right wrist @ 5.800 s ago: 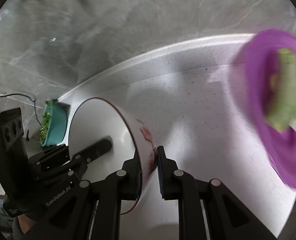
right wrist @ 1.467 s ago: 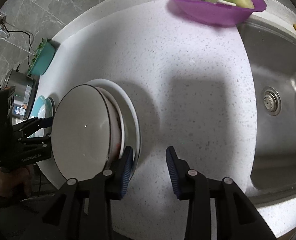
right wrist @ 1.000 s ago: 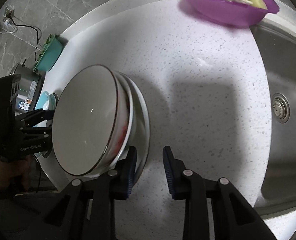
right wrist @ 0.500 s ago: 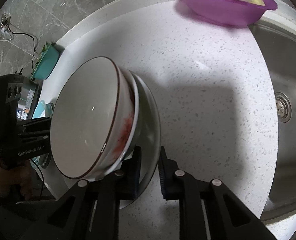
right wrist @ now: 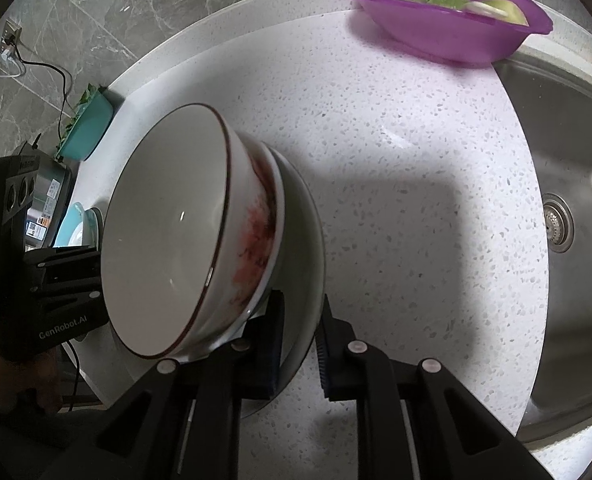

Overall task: Organize plates and bowls
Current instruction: 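Carry the bowl stack onto the teal-rimmed plate stack and open both grippers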

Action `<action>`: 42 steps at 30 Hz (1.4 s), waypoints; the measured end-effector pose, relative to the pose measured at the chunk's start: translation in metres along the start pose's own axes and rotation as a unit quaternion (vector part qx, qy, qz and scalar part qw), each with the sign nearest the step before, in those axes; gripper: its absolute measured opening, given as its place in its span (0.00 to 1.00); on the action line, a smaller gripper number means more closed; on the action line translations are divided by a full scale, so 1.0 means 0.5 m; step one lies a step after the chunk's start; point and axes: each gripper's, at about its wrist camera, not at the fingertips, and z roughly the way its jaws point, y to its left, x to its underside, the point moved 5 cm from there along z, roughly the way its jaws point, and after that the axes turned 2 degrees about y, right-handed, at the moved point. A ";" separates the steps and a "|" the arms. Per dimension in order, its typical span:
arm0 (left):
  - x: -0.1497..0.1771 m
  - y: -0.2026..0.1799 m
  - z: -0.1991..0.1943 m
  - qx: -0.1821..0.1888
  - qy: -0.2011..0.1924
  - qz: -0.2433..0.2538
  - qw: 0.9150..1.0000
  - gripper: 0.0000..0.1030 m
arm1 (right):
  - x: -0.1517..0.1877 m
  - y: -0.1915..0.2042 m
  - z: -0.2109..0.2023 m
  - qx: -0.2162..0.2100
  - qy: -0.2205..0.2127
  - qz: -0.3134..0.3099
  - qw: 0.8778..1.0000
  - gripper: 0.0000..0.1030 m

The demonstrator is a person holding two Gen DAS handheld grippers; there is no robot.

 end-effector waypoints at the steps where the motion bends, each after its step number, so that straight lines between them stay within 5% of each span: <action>1: 0.001 -0.001 0.000 -0.001 0.000 0.000 1.000 0.11 | 0.002 -0.003 -0.001 -0.001 0.000 0.002 1.000 0.16; 15: 0.013 -0.021 -0.069 -0.016 -0.026 -0.014 0.999 0.11 | -0.012 0.016 -0.056 -0.013 -0.005 -0.019 1.000 0.16; 29: 0.075 0.059 -0.245 -0.046 -0.082 -0.088 0.992 0.11 | -0.049 0.185 -0.104 -0.044 -0.014 -0.117 0.992 0.16; 42: 0.201 0.335 -0.391 -0.072 -0.103 -0.134 0.983 0.11 | -0.046 0.476 -0.016 -0.070 0.001 -0.171 0.983 0.17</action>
